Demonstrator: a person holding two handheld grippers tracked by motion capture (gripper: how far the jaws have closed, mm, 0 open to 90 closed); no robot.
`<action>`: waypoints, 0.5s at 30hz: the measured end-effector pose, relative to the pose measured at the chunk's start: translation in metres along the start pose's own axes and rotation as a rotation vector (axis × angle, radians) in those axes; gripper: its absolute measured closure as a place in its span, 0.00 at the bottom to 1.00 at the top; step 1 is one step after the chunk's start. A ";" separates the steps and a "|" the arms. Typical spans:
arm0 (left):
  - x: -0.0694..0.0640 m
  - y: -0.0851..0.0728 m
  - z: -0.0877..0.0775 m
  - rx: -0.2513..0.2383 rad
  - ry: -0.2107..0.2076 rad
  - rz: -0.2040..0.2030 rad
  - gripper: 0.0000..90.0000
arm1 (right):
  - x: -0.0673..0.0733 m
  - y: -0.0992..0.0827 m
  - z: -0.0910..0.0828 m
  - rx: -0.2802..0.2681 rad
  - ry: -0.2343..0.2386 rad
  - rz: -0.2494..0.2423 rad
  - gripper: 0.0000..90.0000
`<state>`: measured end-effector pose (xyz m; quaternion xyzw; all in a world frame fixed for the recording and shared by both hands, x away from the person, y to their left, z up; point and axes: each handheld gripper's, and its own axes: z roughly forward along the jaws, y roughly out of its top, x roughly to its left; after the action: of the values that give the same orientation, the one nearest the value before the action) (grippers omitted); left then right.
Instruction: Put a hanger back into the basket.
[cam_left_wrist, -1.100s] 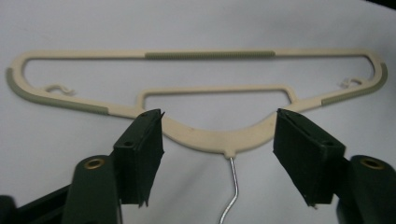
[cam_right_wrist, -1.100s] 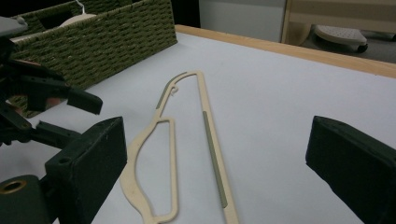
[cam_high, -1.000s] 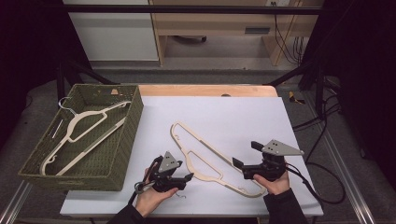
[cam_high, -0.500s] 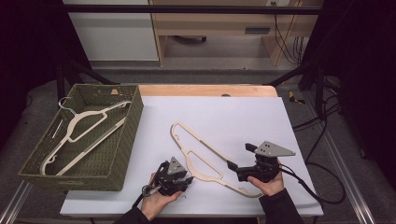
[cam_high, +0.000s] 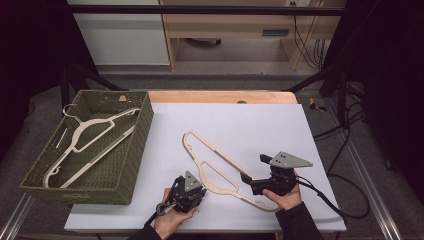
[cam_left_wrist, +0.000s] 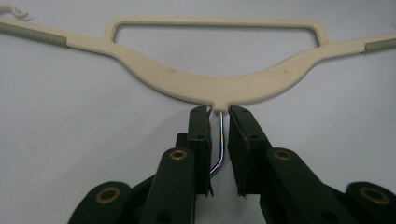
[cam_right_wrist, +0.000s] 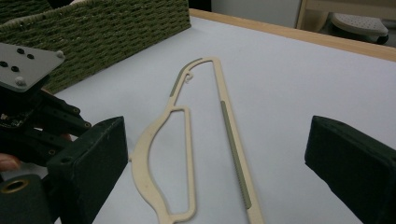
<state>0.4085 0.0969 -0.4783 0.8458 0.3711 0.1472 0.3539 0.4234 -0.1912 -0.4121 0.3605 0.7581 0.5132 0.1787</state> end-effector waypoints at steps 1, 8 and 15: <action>-0.001 0.000 0.000 0.002 0.001 -0.001 0.89 | 0.000 0.000 0.000 0.001 0.001 0.000 0.07; -0.001 0.002 0.001 0.012 -0.007 -0.012 0.97 | 0.002 -0.001 0.005 0.008 0.018 0.010 0.07; 0.002 0.003 0.000 0.024 -0.030 -0.025 0.98 | 0.008 -0.005 0.014 0.034 0.035 -0.003 0.07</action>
<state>0.4114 0.0967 -0.4765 0.8475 0.3780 0.1256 0.3510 0.4257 -0.1775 -0.4213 0.3534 0.7703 0.5060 0.1602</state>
